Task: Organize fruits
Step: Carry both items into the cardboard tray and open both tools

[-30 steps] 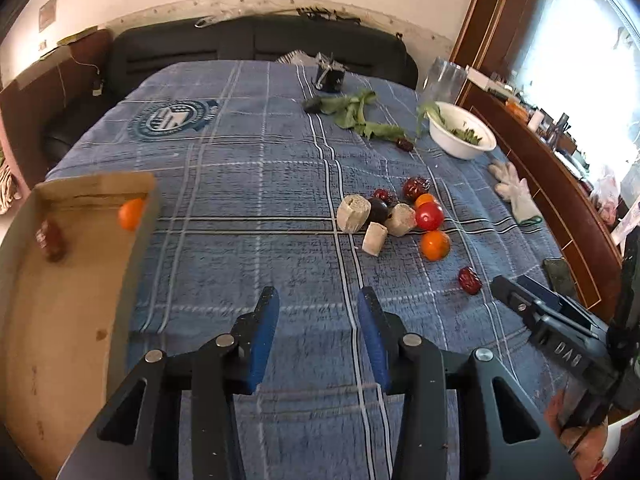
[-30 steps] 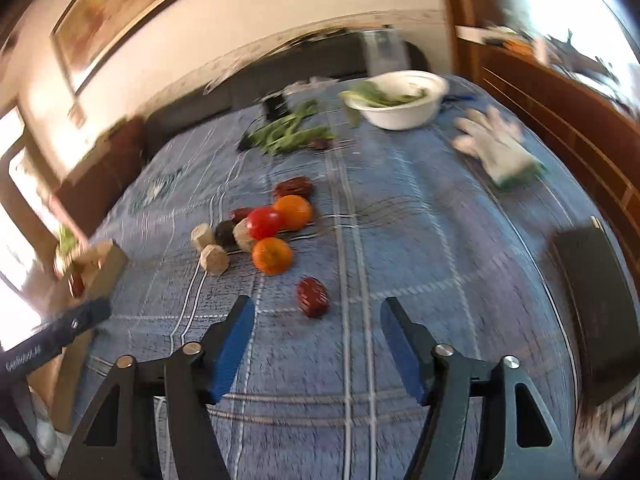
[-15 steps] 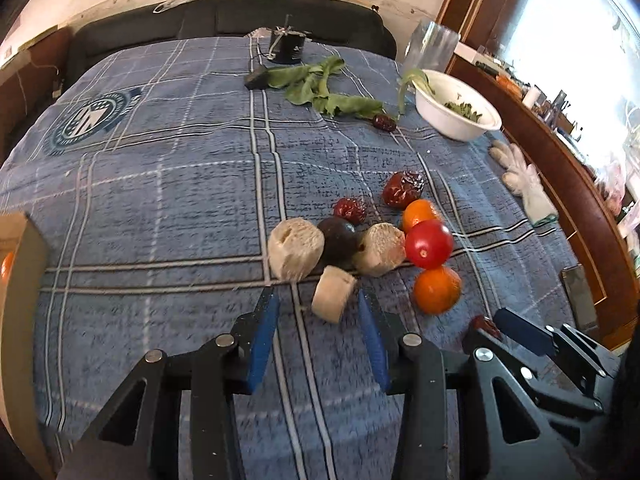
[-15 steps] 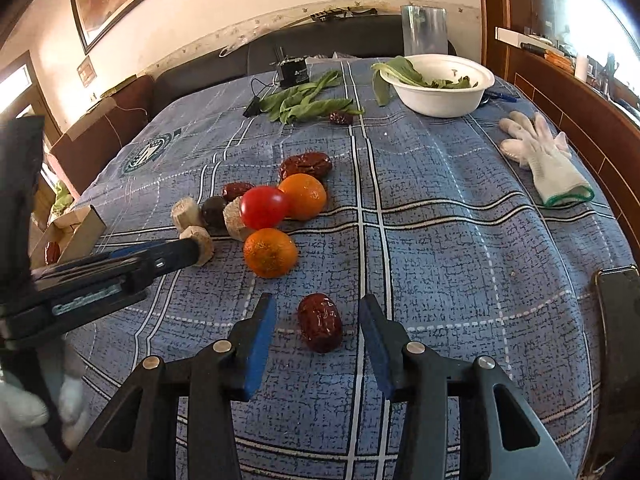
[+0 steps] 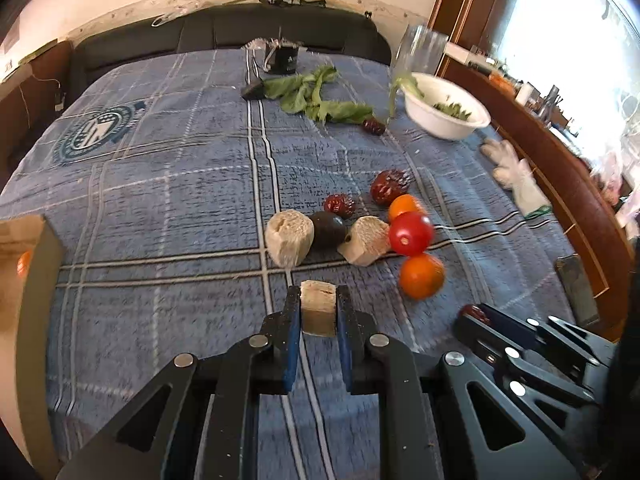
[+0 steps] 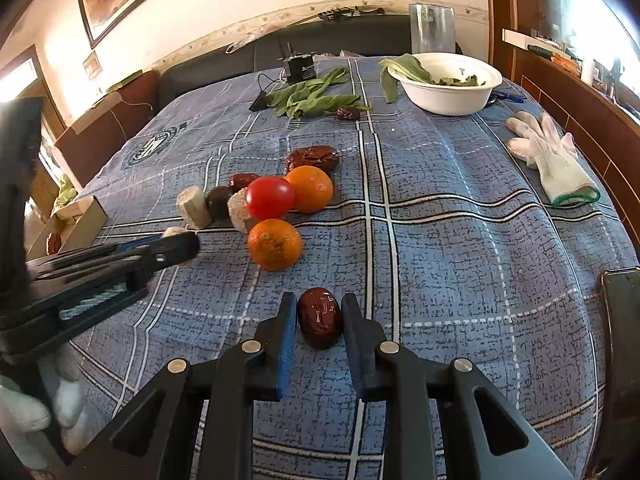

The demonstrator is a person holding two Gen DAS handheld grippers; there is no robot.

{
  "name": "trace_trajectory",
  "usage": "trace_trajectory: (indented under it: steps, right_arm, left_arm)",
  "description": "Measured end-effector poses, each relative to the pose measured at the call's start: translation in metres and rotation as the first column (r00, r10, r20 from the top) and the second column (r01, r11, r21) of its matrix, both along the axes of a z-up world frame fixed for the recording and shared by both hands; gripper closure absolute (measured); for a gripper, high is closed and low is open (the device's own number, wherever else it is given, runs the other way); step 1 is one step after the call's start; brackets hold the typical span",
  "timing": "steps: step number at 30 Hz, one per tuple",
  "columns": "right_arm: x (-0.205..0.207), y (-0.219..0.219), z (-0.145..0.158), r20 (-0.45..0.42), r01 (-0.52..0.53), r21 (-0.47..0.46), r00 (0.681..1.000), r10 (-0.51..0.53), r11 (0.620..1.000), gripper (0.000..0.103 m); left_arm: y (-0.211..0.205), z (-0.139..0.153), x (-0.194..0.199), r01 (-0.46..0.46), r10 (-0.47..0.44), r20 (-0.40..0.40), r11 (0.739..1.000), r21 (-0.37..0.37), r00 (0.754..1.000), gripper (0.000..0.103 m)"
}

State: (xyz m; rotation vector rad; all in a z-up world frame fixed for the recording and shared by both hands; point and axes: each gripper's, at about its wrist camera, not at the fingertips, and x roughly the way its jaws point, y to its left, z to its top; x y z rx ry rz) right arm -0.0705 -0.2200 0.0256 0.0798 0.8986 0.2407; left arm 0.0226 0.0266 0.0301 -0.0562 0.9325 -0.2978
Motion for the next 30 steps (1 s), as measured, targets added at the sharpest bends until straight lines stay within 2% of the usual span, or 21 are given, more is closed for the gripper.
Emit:
trace_trajectory:
  steps: [6, 10, 14, 17, 19, 23, 27, 30]
  right_arm:
    - [-0.017, 0.007, 0.020, 0.015, -0.003, 0.037, 1.000, 0.003, 0.999, 0.079]
    - [-0.029, 0.026, 0.041, 0.049, -0.077, 0.099, 0.996, 0.073, 0.992, 0.078]
    - [-0.037, 0.062, 0.066, 0.082, -0.172, 0.132, 0.983, 0.162, 0.976, 0.078]
    - [-0.037, 0.105, 0.082, 0.089, -0.264, 0.152, 0.963, 0.253, 0.952, 0.078]
    - [-0.036, 0.130, 0.087, 0.089, -0.314, 0.171, 0.949, 0.303, 0.934, 0.078]
    - [-0.030, 0.195, 0.090, 0.085, -0.405, 0.167, 0.914, 0.397, 0.899, 0.078]
    - [-0.019, 0.256, 0.073, 0.040, -0.462, 0.133, 0.886, 0.461, 0.877, 0.077]
    - [-0.006, 0.291, 0.054, -0.006, -0.485, 0.106, 0.873, 0.488, 0.868, 0.077]
  left_arm:
    - [0.046, 0.035, -0.046, -0.056, 0.061, 0.049, 0.994, -0.092, 0.997, 0.087]
    - [0.087, 0.055, -0.066, -0.118, 0.127, 0.066, 0.985, -0.123, 0.990, 0.087]
    - [0.141, 0.075, -0.081, -0.202, 0.213, 0.099, 0.973, -0.110, 0.972, 0.087]
    - [0.178, 0.082, -0.082, -0.278, 0.281, 0.121, 0.960, -0.044, 0.952, 0.087]
    - [0.202, 0.081, -0.079, -0.315, 0.316, 0.111, 0.949, -0.022, 0.942, 0.087]
    - [0.251, 0.063, -0.062, -0.392, 0.391, 0.033, 0.920, 0.004, 0.920, 0.087]
    - [0.287, 0.030, -0.039, -0.448, 0.447, -0.084, 0.894, 0.002, 0.891, 0.087]
    - [0.301, 0.013, -0.030, -0.472, 0.469, -0.136, 0.882, 0.011, 0.873, 0.087]
